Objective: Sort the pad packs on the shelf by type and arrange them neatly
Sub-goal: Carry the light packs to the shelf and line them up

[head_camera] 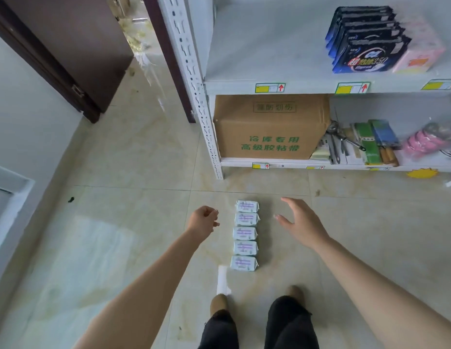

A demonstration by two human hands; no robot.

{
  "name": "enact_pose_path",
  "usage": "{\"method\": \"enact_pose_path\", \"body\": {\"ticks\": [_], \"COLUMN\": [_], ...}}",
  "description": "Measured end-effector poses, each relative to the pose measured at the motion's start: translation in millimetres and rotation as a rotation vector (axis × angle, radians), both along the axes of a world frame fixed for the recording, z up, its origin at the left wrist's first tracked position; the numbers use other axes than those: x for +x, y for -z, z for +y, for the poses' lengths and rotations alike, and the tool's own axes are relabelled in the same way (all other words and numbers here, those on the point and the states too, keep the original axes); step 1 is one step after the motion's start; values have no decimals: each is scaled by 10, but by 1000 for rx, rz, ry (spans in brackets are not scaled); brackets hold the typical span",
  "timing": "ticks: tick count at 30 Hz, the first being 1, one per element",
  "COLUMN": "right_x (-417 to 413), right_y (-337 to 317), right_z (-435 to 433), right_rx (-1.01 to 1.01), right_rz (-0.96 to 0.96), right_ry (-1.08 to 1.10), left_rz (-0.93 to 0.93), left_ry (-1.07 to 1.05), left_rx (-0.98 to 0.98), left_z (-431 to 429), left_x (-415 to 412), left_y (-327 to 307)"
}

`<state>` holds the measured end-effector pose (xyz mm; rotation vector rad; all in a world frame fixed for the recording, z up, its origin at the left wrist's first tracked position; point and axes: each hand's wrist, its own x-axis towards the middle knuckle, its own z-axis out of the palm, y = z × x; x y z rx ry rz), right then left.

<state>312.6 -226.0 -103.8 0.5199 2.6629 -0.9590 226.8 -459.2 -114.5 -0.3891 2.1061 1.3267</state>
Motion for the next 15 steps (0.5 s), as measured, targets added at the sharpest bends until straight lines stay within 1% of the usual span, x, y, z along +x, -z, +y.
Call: {"method": "enact_pose_path", "body": {"ticks": [7,15], "right_x": [37,59], "right_y": [678,1666], "right_z": [-501,-641], "right_rx": [-31,-49], "right_rz": [-138,-240], "right_ry": [64,71], "left_rz": [-70,-173], "left_ry": [14,29], "left_rx": [-83,-125], "left_z": [-669,-693], "left_x": [-142,-62], "left_y": [713,1858]}}
